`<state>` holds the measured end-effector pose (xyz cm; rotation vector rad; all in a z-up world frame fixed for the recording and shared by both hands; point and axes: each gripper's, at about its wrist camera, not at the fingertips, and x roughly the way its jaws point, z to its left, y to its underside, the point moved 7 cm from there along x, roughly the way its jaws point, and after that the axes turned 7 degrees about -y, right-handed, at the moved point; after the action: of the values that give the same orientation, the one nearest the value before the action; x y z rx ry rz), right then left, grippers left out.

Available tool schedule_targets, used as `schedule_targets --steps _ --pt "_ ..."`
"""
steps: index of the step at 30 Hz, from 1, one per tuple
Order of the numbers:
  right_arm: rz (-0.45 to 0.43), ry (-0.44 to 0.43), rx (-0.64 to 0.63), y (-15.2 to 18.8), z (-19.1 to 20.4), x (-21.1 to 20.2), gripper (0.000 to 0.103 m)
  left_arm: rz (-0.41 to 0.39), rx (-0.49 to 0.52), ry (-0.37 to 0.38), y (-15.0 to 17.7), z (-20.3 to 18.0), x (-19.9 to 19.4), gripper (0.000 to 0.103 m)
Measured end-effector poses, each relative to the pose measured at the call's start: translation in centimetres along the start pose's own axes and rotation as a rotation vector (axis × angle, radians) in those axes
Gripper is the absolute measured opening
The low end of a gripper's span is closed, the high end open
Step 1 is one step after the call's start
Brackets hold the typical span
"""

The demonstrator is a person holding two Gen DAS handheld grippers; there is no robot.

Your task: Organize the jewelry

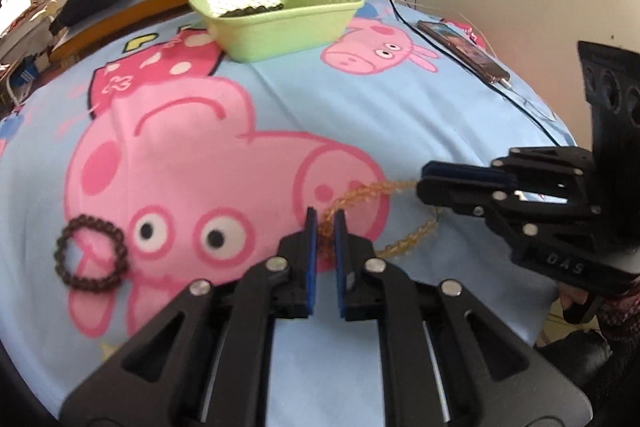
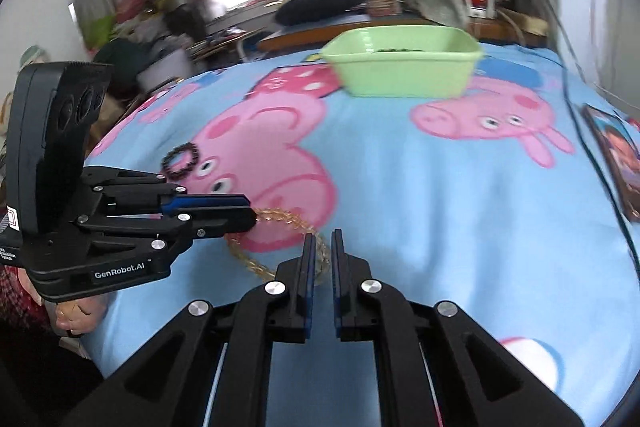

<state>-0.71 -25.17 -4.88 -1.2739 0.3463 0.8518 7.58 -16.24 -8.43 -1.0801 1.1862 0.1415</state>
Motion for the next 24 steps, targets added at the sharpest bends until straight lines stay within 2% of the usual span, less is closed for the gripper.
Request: schedule_targets --steps 2,4,5,8,14,17,18,19,24 --pt "-0.011 0.002 -0.009 -0.1 -0.4 -0.5 0.0 0.007 -0.016 0.014 -0.2 0.0 -0.2 0.017" --pt "-0.022 -0.008 -0.023 -0.2 -0.1 -0.7 0.003 -0.02 -0.032 0.02 -0.1 0.4 -1.3 0.029" --pt "-0.027 -0.014 -0.025 -0.2 0.1 -0.8 0.007 -0.033 -0.033 0.014 -0.1 0.6 -1.9 0.03" --pt "-0.035 -0.03 -0.044 -0.4 0.7 -0.6 0.007 -0.037 -0.024 0.009 0.1 0.7 -2.4 0.03" --pt "-0.012 0.009 -0.066 -0.4 0.5 0.1 0.007 0.004 0.009 0.004 0.5 -0.1 -0.7 0.03" --pt "0.03 0.015 -0.092 0.4 0.6 0.9 0.0 -0.006 0.038 -0.034 0.8 -0.4 -0.2 0.027" --pt "0.028 0.016 -0.104 0.6 0.8 1.1 0.0 -0.01 0.039 -0.029 0.9 -0.4 -0.3 0.02" --pt "0.029 0.033 -0.125 0.7 0.9 1.2 0.0 -0.002 0.034 0.0 1.0 -0.5 -0.2 0.007" --pt "0.007 -0.03 -0.08 -1.1 0.4 1.4 0.0 0.009 0.016 0.066 -0.3 -0.3 -0.4 0.007"
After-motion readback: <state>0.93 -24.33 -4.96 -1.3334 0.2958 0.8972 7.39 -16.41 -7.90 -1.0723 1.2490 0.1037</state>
